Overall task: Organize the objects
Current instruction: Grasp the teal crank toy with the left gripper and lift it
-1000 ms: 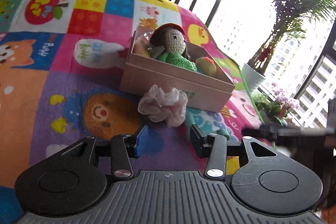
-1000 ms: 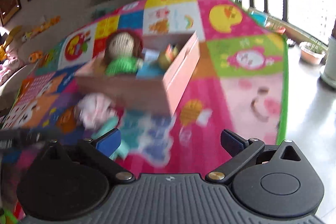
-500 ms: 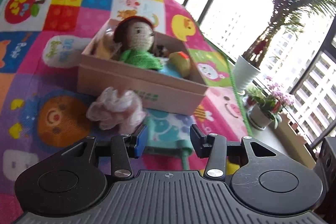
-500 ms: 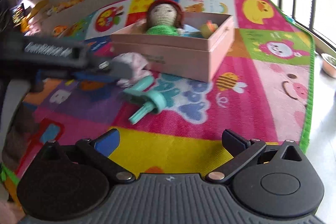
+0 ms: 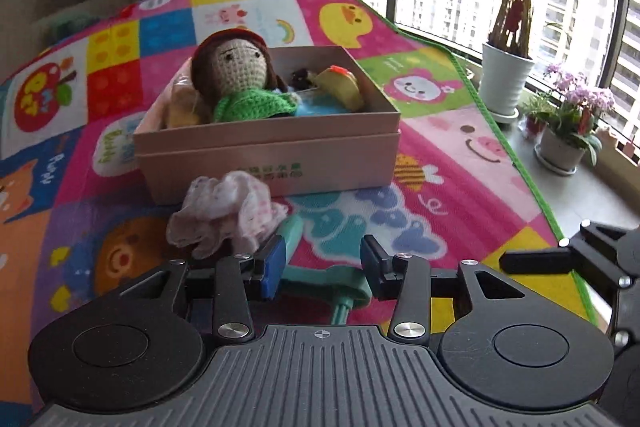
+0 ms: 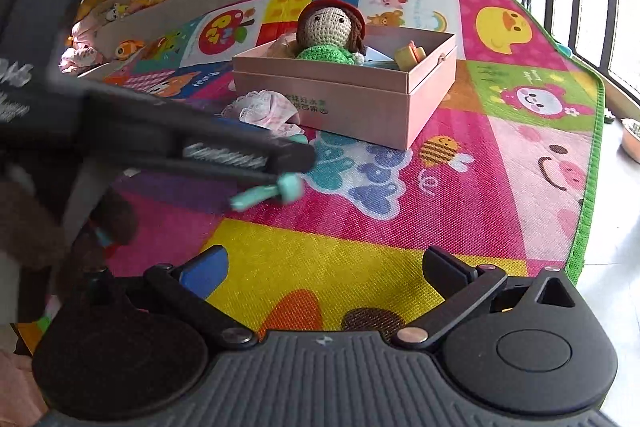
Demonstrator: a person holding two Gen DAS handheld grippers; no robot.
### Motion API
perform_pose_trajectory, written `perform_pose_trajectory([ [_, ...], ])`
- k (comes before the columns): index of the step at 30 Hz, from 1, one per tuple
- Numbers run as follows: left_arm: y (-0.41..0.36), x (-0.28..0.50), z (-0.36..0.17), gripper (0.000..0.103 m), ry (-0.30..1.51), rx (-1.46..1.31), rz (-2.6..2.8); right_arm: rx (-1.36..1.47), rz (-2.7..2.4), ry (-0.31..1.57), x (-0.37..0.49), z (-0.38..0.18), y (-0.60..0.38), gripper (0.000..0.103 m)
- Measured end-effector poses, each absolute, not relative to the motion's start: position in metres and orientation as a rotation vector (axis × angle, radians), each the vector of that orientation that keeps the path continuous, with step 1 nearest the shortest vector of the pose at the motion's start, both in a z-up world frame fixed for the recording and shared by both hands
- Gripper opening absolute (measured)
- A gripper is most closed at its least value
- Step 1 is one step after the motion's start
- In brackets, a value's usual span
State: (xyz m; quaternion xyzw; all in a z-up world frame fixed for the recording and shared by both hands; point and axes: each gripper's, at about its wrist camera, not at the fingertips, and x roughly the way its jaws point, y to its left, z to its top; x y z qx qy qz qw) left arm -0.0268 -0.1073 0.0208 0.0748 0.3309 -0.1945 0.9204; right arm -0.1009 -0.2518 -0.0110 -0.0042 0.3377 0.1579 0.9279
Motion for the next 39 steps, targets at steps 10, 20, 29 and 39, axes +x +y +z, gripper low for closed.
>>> perform_pose_trajectory([
  [10, -0.042, -0.042, 0.034, 0.045, 0.727, -0.059, -0.409, -0.015, 0.325, 0.693, -0.102, -0.011, -0.249, 0.103],
  [20, -0.076, -0.021, 0.009, 0.030, 0.764, 0.106, -0.319, 0.016, 0.293, 0.708, -0.100, -0.013, -0.248, 0.103],
  [29, -0.048, -0.025, 0.010, 0.020, 0.783, 0.012, -0.370, -0.065, 0.272, 0.738, -0.097, -0.013, -0.235, 0.103],
  [39, -0.002, -0.041, 0.010, 0.018, 0.770, -0.058, -0.315, -0.173, 0.133, 0.642, -0.034, 0.011, -0.233, 0.078],
])
